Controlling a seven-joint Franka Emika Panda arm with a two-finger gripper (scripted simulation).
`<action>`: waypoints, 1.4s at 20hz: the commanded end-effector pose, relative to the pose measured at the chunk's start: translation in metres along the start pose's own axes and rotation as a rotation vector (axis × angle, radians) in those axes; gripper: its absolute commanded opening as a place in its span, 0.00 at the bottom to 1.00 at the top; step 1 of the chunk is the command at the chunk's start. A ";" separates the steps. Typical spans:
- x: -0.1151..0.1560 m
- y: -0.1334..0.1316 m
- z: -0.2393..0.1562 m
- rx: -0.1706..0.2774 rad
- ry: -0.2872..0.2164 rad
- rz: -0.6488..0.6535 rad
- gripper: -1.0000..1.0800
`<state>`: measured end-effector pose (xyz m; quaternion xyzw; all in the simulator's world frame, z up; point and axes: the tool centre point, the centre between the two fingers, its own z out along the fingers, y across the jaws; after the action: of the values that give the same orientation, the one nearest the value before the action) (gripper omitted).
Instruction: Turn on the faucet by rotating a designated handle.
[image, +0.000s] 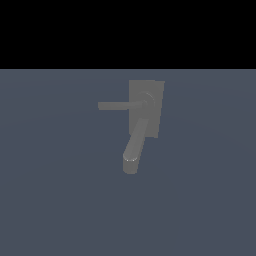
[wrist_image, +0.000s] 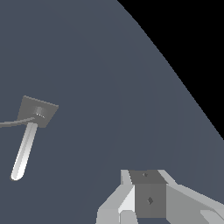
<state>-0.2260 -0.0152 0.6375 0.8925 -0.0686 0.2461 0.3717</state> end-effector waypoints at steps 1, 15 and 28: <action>0.010 0.005 -0.018 -0.105 0.065 0.001 0.00; 0.065 -0.028 -0.123 -0.661 0.407 -0.105 0.00; 0.111 -0.154 -0.166 -1.093 0.669 -0.407 0.00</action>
<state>-0.1568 0.2039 0.7042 0.4717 0.0859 0.3685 0.7964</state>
